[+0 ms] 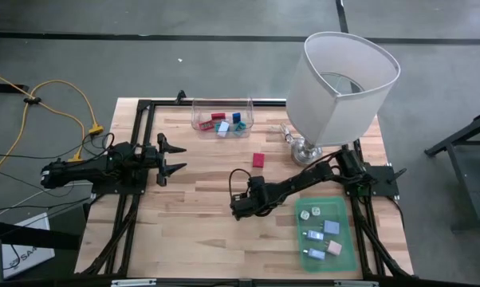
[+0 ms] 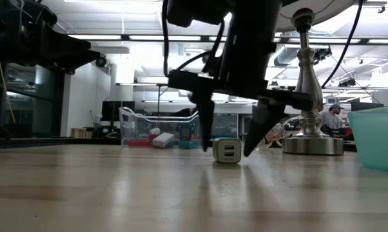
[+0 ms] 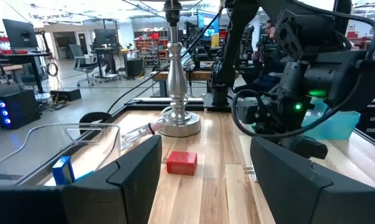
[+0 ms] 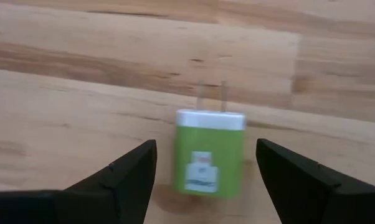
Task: Pick & Place Office items
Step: Put the green charger adapter into the green bin
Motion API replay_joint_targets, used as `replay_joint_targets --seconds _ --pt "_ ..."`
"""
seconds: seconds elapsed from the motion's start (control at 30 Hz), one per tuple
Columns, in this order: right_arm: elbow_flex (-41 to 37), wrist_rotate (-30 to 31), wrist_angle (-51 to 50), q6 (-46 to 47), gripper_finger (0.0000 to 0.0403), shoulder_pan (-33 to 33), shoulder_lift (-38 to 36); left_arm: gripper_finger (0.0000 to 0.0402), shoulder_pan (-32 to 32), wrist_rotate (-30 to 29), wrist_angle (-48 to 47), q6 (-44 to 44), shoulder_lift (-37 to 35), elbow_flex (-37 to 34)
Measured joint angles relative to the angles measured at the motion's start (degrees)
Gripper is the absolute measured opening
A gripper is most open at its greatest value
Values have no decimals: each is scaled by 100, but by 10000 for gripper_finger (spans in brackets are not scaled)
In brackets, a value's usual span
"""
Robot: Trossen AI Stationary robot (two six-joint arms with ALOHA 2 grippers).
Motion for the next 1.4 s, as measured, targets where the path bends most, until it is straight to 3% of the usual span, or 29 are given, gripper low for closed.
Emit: replay_joint_targets --seconds 0.23,0.77,1.4 --pt "4 -46 50 2 252 -15 77 237 0 0 0 -1 0 0" --pt "4 -31 61 2 150 -15 79 237 0 0 0 -1 0 0" --pt "4 181 -129 -162 145 89 37 237 0 0 0 -2 0 0"
